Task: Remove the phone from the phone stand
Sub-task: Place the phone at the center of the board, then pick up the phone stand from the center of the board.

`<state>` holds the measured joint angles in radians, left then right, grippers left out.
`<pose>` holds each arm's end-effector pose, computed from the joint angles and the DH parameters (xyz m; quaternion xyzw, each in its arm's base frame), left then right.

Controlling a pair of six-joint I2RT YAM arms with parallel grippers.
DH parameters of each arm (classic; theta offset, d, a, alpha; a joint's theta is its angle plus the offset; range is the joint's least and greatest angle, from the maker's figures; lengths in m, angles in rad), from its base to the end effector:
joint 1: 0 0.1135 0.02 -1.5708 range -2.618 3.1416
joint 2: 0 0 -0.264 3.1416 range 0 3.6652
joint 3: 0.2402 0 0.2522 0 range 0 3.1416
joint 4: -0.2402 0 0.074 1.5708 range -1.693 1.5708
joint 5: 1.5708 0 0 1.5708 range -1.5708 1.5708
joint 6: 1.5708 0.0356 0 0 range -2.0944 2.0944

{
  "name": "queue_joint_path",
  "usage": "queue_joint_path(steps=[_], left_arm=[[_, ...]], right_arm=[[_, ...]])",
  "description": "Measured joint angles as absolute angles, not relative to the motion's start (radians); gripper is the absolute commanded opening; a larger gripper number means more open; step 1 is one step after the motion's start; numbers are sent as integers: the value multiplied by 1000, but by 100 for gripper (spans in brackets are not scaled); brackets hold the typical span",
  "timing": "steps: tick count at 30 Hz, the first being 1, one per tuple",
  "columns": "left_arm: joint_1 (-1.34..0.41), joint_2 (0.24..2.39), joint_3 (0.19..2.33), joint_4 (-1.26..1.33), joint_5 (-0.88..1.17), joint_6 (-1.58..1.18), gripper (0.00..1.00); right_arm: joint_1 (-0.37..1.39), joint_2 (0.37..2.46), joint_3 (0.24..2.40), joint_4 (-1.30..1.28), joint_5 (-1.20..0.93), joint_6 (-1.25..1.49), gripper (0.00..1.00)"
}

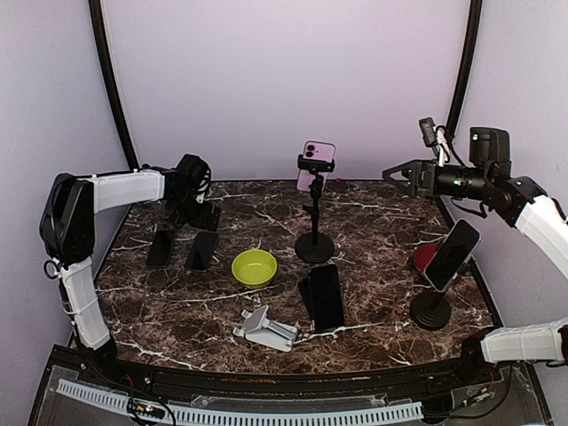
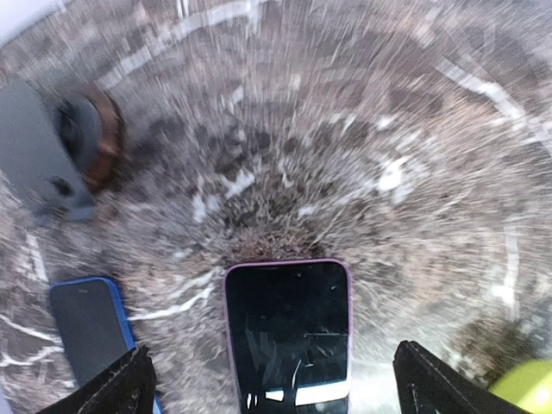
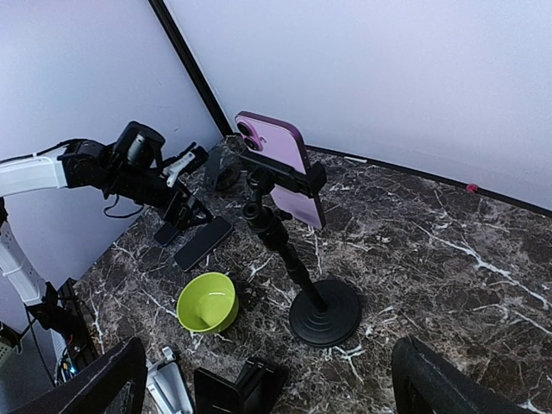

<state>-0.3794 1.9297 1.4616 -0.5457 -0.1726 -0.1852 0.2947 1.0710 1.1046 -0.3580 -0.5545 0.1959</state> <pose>0.3887 -0.1484 0.2111 0.0693 0.9557 0.0033 0.2861 0.2195 0.0862 0.3802 -0.1981 0.7722 0.3519 0.4906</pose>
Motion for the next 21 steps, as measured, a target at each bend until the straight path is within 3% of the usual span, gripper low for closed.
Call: queue_joint_path(steps=[13,21], left_arm=[[-379,1552,1327,-442,57,-16,99],[-397,1329,1115,-322,321,141,99]], right_arm=[[295,1043,1103,-359,-558,196,99],[295,1043,1103,-359,-569,202,99]])
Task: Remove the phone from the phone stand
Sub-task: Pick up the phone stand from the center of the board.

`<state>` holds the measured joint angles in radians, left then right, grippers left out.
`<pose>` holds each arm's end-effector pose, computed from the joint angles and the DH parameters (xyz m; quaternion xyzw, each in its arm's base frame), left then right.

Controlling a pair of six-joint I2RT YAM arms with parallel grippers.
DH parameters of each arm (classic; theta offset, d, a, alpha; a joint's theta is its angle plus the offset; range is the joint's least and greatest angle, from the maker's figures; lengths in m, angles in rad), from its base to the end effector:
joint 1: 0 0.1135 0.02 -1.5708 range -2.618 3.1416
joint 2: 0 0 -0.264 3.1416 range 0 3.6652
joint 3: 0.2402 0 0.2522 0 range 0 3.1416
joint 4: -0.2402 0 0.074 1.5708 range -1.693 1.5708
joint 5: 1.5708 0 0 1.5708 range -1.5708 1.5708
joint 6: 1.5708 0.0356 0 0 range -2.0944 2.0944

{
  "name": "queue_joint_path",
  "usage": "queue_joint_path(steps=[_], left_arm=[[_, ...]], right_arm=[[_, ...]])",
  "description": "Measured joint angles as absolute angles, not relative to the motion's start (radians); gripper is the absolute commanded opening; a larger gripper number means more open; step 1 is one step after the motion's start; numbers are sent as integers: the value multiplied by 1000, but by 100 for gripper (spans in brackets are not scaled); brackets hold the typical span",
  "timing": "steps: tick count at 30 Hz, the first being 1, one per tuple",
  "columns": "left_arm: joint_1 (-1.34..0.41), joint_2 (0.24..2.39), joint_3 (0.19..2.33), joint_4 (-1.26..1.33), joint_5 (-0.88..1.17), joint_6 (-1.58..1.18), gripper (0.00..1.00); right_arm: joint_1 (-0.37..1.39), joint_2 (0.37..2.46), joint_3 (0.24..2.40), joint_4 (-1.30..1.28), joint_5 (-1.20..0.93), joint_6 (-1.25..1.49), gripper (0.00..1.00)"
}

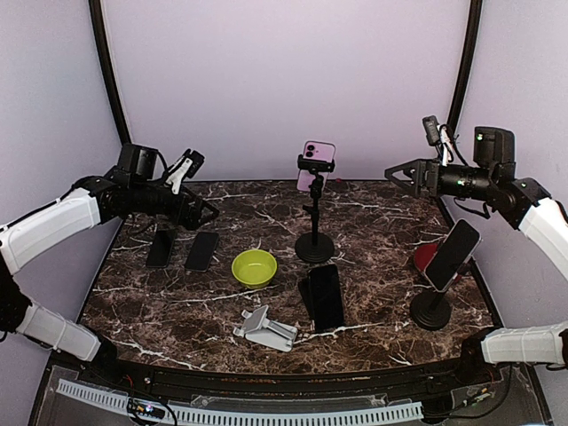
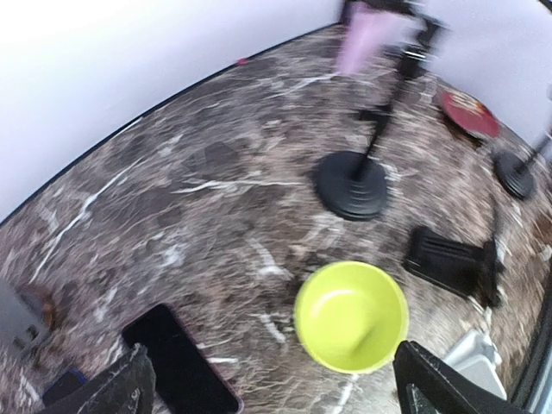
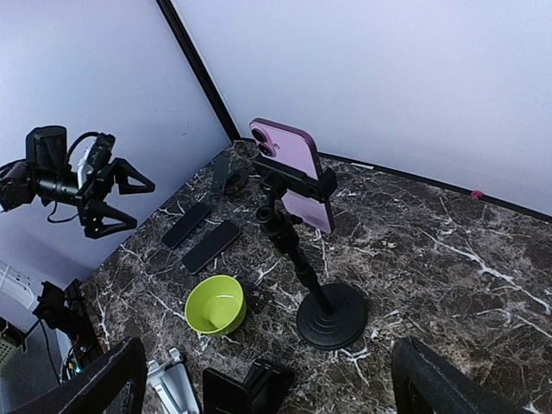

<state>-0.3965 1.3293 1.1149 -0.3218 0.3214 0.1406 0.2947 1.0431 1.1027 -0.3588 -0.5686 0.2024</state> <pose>0.2739 -0.1269 0.3213 0.3039 0.8062 -0.2002 0.4664 0.2120 0.0844 0.3854 -0.2020 0.7638 0.3590 0.4970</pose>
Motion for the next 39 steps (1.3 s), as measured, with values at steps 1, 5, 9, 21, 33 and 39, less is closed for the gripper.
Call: queue_joint_path(steps=[1,5,9,21,33,39], left_arm=[[-411,1303,1089,-315,347,169,99],[-520,1231,1033,-314,437,294,99],[-595,1223,1022,-324,516,386,99],[-748,1242,978,-387,591,563,99],[-905,1436,982,-489,534,695,99],[-933,1497,1002,-496,503,725,99]], right_arm=[[295,1043,1103,-359,-571,204,99],[295,1043,1103,-360,-582,208,99],[295,1043,1103,-360,-588,215,99],[295,1029,1103,-388,-610,217,99],[295,1015,1103,-414,-610,191,100],[295,1015,1103,-416,-610,184,99]])
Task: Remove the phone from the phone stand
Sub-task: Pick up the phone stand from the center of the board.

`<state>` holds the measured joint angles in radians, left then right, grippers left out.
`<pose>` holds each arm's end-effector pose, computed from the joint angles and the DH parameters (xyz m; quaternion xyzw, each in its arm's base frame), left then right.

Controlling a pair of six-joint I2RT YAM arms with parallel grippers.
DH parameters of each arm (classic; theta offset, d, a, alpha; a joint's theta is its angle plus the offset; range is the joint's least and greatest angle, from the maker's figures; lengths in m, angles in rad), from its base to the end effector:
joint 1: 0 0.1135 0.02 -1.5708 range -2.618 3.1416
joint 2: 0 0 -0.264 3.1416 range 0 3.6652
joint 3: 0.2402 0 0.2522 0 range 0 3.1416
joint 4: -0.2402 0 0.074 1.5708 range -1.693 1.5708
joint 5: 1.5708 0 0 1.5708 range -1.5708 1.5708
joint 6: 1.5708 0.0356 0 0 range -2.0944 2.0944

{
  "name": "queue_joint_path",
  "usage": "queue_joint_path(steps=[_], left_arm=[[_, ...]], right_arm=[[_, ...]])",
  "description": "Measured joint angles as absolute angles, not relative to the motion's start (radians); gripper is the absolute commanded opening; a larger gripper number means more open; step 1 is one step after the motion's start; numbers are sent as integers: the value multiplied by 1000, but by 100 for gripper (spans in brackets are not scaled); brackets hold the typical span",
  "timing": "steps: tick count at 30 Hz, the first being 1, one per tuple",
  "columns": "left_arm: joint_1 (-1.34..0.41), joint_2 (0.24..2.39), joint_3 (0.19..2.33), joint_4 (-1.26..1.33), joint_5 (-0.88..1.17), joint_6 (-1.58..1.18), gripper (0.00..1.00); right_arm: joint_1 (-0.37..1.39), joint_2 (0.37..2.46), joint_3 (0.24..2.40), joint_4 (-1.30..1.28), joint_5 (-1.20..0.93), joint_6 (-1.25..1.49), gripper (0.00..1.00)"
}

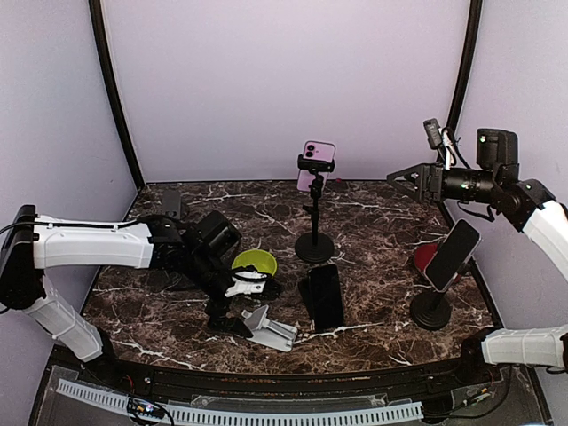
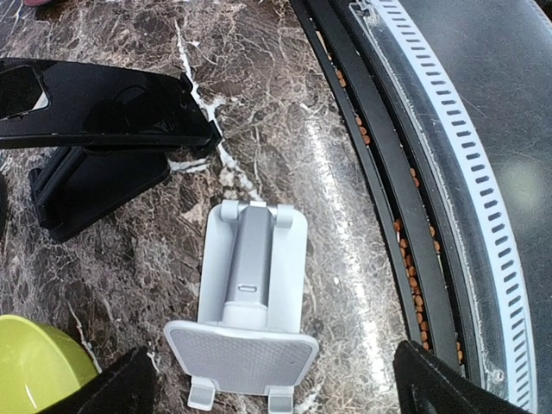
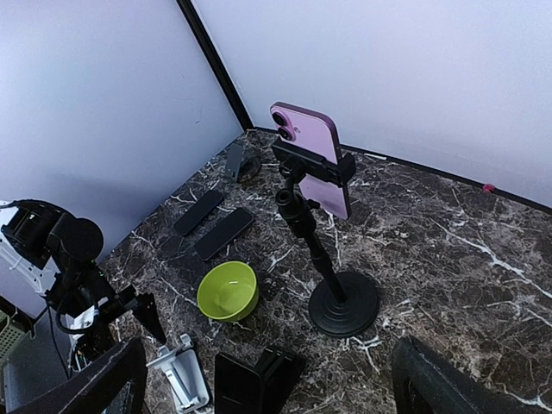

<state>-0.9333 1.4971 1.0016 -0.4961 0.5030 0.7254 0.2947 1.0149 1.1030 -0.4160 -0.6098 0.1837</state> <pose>0.1661 -0.2530 0.2251 0.7325 0.5745 -0.2659 0.2503 0.2018 0.0826 0.3858 -0.2175 0.7646 0.3687 0.4817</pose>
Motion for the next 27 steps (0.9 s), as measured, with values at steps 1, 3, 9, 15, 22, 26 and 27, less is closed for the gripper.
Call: queue_joint_path(steps=[1,3,9,15,22,26,27], left_arm=[[-935,1505,1006,-496,496,730,99],[-937,1518,1010,-496,490,735,99],[-952,1565,1028,-488,465,756,99],[-953,1600,1028,-468,455,775,99],[-954,1634,1024,-411,458,788,98],[-954,1635,998,-361,460,798,93],[-954,1635,988,-353,460,801,91]], right_arm=[[295,1015,1103,-416,-610,183,99],[295,1014,1103,-416,-610,180,99],[295,1010,1103,-415,-610,179,99],[295,1010,1103,-412,-614,180,99],[295,1010,1103,-411,-629,181,99],[295,1010,1096,-404,-630,181,99],[295,1010,1093,-403,-630,181,99]])
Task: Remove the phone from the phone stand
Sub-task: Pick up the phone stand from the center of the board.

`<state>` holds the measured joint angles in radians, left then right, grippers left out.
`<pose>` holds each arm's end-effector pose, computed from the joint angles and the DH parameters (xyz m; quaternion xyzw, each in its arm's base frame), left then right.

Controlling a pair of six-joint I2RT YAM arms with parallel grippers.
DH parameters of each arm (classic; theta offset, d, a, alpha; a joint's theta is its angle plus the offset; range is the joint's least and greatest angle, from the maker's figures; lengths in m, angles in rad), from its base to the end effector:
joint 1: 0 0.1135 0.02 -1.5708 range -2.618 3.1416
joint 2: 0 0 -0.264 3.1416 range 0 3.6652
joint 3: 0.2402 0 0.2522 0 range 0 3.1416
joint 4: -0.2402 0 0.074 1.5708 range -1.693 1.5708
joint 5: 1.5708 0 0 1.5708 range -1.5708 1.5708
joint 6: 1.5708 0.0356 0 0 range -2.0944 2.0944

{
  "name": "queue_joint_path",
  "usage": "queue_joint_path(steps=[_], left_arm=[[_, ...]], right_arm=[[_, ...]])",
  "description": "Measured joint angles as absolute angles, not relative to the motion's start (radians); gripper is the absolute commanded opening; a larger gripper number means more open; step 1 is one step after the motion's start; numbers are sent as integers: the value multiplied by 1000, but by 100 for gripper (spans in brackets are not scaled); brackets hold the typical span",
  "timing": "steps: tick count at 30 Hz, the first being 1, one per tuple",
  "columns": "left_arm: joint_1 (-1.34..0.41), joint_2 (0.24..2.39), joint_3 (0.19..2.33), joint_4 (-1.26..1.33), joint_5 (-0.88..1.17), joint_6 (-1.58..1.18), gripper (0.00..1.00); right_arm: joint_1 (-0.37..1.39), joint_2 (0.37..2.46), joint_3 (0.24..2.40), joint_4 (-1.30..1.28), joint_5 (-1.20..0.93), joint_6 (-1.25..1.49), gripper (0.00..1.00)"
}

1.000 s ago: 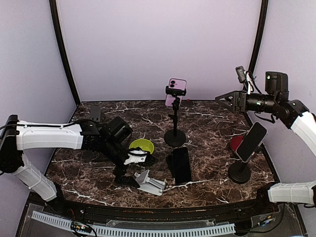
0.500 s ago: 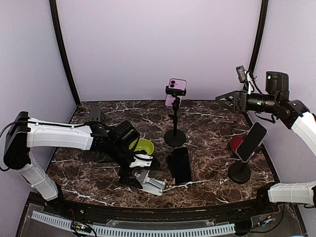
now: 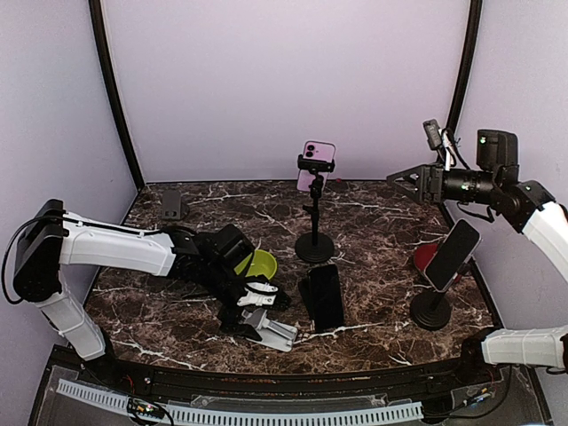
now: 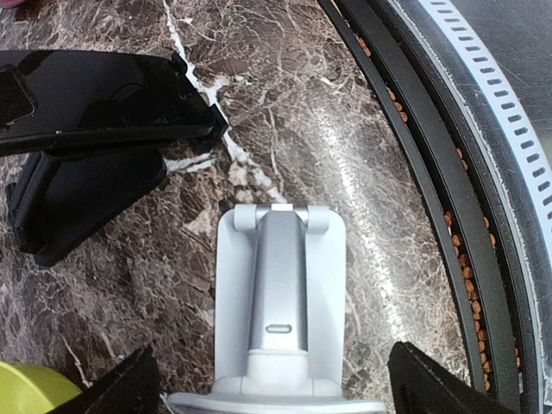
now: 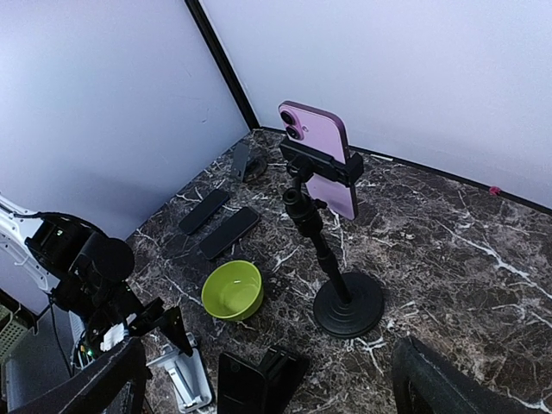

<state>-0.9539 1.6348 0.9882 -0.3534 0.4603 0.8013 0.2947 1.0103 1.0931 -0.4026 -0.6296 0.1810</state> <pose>0.1756 -0.2749 0.1882 0.7597 0.5476 -0.2392 0.2566 0.2010 0.0829 0.3848 -0.2248 0.7593 0.3751 0.4819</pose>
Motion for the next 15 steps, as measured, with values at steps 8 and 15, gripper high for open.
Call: queue_joint_path(steps=[8,15], left_arm=[[-954,1638,978,-338,474,802,87],[-954,1629,961,-318,473,793,72]], right_arm=[[295,1010,1092,-400,-630,181,99],[295,1010,1092,-397,-629,181,99]])
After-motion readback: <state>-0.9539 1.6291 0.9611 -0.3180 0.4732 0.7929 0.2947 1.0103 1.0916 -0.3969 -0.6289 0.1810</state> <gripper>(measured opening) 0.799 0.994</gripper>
